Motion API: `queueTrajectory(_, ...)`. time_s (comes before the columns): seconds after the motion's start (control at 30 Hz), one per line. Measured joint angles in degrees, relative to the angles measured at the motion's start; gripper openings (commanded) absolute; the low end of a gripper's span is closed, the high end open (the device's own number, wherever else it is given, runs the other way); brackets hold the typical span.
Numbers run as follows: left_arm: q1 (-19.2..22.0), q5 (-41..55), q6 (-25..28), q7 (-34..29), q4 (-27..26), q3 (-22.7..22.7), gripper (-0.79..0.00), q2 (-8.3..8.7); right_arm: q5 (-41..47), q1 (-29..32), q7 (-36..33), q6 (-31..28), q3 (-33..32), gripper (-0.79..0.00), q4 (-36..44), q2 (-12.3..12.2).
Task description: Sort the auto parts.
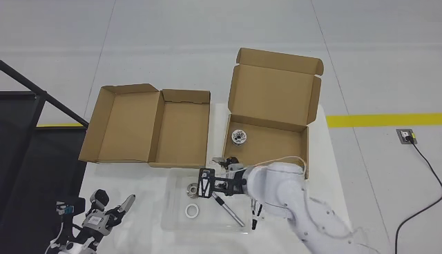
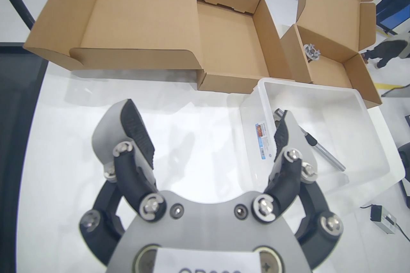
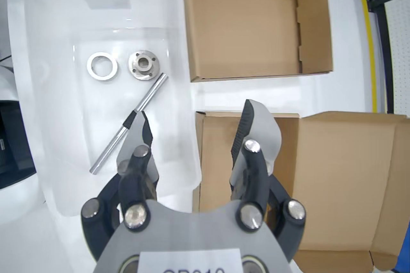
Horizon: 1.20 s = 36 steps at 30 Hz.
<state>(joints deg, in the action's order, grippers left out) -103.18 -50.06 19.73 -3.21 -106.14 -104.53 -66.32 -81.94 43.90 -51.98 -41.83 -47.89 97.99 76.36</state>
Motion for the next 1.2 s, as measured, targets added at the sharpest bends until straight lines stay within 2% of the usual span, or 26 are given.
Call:
queueTrajectory(0.13, 0.00, 0.00, 0.00, 0.00, 0.00, 0.00, 0.000, 0.00, -1.07, -0.66, -2.96, 2.13, 3.38, 0.000, -0.48, 0.72)
queueTrajectory(0.57, 0.00, 0.00, 0.00, 0.00, 0.00, 0.00, 0.000, 0.00, -1.02, -0.59, -2.79, 2.00, 3.24, 0.000, -0.43, 0.69)
queueTrajectory(0.67, 0.00, 0.00, 0.00, 0.00, 0.00, 0.00, 0.000, 0.00, -2.68, 0.76, -0.15, 1.32, 3.94, 0.000, 0.67, 0.53)
queueTrajectory(0.83, 0.00, 0.00, 0.00, 0.00, 0.00, 0.00, 0.000, 0.00, -9.31, 6.10, 2.75, 5.92, 6.75, 0.000, 6.20, 0.26)
queueTrajectory(0.97, 0.00, 0.00, 0.00, 0.00, 0.00, 0.00, 0.000, 0.00, -12.84, 10.47, -1.97, 11.34, 9.45, 0.000, 9.06, 0.58)
queueTrajectory(1.13, 0.00, 0.00, 0.00, 0.00, 0.00, 0.00, 0.000, 0.00, -11.10, 10.02, -7.48, 19.80, 10.06, 0.000, 5.91, 2.18)
queueTrajectory(1.2, 0.00, 0.00, 0.00, 0.00, 0.00, 0.00, 0.000, 0.00, -8.98, 8.82, -7.70, 21.45, 9.91, -0.040, 3.30, 2.89)
